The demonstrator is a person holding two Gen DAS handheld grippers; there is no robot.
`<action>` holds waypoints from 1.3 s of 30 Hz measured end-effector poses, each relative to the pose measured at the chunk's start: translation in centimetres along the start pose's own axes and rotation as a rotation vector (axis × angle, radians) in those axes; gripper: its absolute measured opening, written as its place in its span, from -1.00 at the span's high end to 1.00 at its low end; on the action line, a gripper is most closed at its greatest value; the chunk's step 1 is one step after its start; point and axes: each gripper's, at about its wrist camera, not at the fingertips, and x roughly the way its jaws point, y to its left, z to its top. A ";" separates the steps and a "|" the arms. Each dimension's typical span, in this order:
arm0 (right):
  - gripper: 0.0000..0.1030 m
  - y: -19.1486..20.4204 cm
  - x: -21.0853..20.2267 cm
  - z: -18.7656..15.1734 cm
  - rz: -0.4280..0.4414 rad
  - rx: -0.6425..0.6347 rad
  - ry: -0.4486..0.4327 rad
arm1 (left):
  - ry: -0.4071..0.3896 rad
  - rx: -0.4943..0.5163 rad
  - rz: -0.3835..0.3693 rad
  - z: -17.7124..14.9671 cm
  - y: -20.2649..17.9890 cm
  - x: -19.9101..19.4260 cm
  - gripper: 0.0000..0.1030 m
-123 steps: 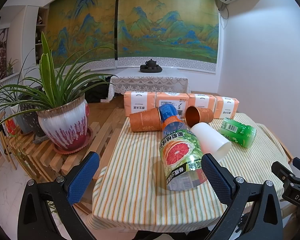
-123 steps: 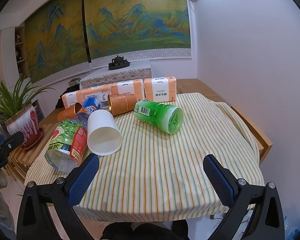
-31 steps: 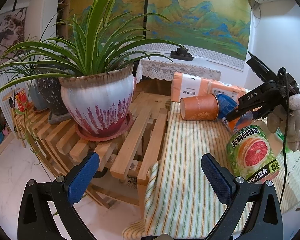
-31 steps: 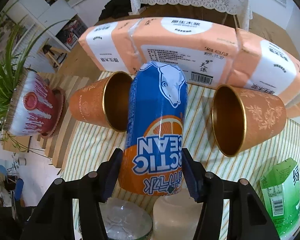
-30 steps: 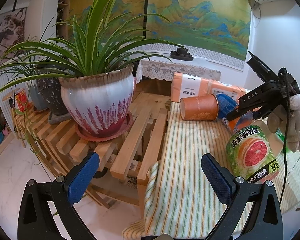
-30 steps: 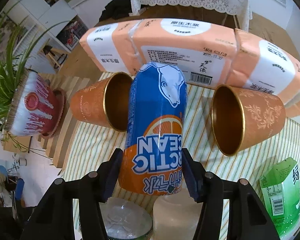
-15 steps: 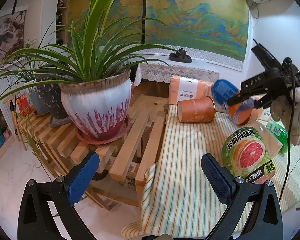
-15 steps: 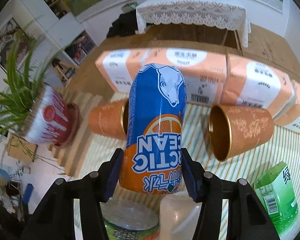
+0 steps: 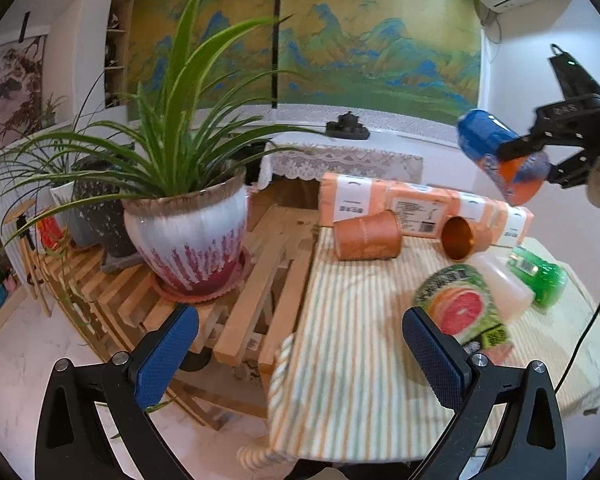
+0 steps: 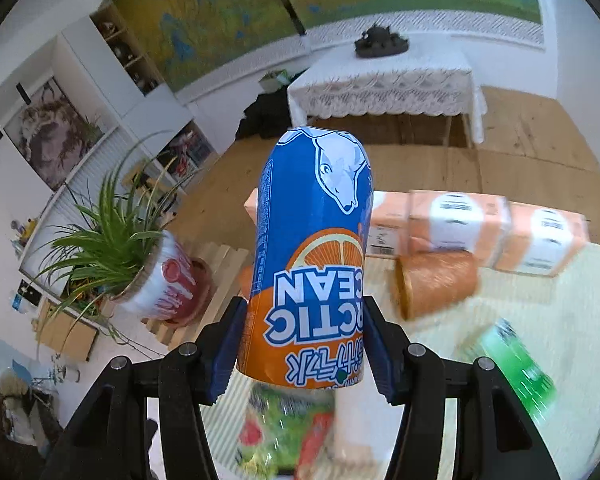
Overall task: Flip cup upside down
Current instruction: 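Lift the blue-orange can off the table with the right tool, then lower the can onto the cloth and open the right tool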
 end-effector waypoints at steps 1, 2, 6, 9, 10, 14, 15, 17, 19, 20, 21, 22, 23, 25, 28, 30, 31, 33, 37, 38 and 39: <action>-0.02 -0.4 -1.0 -0.7 -0.006 0.008 -0.009 | 0.000 0.003 -0.009 0.0 -0.3 -0.2 -1.00; -0.02 -0.9 -2.2 -1.7 -0.009 0.019 -0.017 | -0.001 0.008 -0.018 0.0 -0.6 -0.5 -1.00; -0.03 -2.9 -5.2 -6.0 -0.045 0.071 -0.031 | -0.002 0.038 -0.056 -0.5 -2.5 -1.6 -1.00; -0.03 -4.8 -6.1 -9.5 -0.078 0.120 -0.022 | 0.006 0.064 -0.092 -0.9 -4.2 -2.3 -1.00; -0.03 -5.5 -6.3 -10.6 -0.087 0.139 -0.017 | 0.011 0.071 -0.101 -1.1 -4.7 -2.4 -1.00; -0.04 -7.5 -6.2 -15.0 -0.148 0.175 -0.007 | 0.044 0.102 -0.155 -1.8 -7.1 -2.5 -1.00; -0.04 -7.9 -6.0 -15.9 -0.149 0.188 0.003 | 0.049 0.109 -0.162 -2.0 -7.7 -2.6 -1.00; -0.04 -8.6 -5.2 -17.5 -0.162 0.204 0.023 | 0.060 0.127 -0.180 -2.3 -9.0 -2.6 -1.00; -0.04 -9.1 -4.1 -18.8 -0.174 0.213 0.047 | 0.071 0.141 -0.193 -2.5 -10.1 -2.4 -1.00; -0.05 -9.3 -3.7 -19.1 -0.173 0.218 0.054 | 0.075 0.152 -0.198 -2.5 -10.6 -2.4 -1.00; -0.06 -9.5 -3.2 -19.5 -0.171 0.228 0.062 | 0.077 0.160 -0.200 -2.5 -11.0 -2.3 -1.00; -0.06 -9.7 -2.7 -19.8 -0.173 0.237 0.069 | 0.082 0.166 -0.201 -2.6 -11.5 -2.2 -1.00; -0.07 -9.9 -2.6 -20.2 -0.176 0.242 0.071 | 0.087 0.170 -0.205 -2.6 -11.8 -2.2 -1.00; -0.09 -10.4 -2.0 -20.6 -0.184 0.254 0.073 | 0.101 0.178 -0.205 -2.5 -12.6 -1.8 -1.00; -0.18 -10.6 -1.8 -21.0 -0.192 0.259 0.063 | 0.101 0.194 -0.202 -2.3 -13.6 -1.7 -1.00; -0.19 -10.7 -1.7 -21.2 -0.190 0.255 0.052 | 0.101 0.202 -0.198 -2.2 -14.3 -1.6 -1.00; -0.19 -10.8 -1.7 -21.2 -0.188 0.256 0.049 | 0.100 0.204 -0.199 -2.1 -14.5 -1.5 -1.00; -0.19 -10.8 -1.9 -20.9 -0.181 0.250 0.041 | 0.096 0.209 -0.195 -1.9 -15.0 -1.5 -1.00; -0.22 -10.9 -2.9 -21.0 -0.184 0.230 0.006 | 0.100 0.214 -0.198 -1.6 -15.8 -1.2 -1.00; -0.22 -10.9 -3.2 -21.1 -0.183 0.228 -0.002 | 0.102 0.213 -0.200 -1.6 -15.9 -1.1 -1.00; -0.22 -10.9 -3.6 -21.2 -0.183 0.225 -0.016 | 0.105 0.212 -0.204 -1.5 -16.1 -1.0 -1.00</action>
